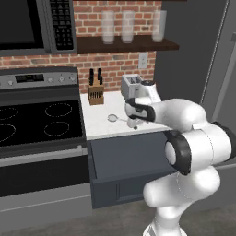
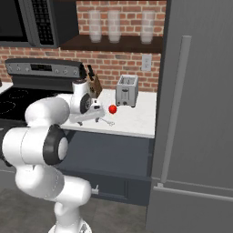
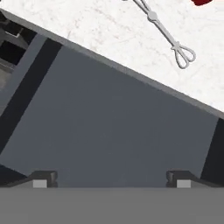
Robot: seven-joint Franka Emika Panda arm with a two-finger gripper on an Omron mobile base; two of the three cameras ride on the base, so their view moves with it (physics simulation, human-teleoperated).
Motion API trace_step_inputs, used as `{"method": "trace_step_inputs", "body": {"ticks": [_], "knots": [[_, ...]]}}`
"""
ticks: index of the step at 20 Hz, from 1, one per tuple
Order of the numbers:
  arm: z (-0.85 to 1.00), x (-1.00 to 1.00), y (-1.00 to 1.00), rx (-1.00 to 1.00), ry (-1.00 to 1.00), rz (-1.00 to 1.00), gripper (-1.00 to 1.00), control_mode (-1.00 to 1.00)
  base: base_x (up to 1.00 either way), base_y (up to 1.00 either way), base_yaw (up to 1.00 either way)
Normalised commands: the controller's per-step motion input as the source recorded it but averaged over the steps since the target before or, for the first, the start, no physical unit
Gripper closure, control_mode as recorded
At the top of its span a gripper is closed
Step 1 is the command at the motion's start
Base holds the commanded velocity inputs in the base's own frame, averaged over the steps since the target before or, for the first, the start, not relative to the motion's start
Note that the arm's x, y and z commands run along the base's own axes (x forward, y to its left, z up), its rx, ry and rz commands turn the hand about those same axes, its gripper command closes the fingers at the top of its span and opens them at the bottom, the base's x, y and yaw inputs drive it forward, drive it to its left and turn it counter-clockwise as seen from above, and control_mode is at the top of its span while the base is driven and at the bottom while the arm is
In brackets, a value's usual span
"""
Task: Pick the tongs from the drawer and place it on the counter.
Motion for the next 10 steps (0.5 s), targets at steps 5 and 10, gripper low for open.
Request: {"method": "trace_step_inputs", "body": {"ticks": [5,10], "knots": [[0.55,-1.00,-0.04,0.07,0.00,-0.39,-1.00,-1.00,0.00,0.00,0.00],[0.28,-1.00,-0.13,0.03,0.00,-0.31,-1.00,-1.00,0.00,0.00,0.00]]}}
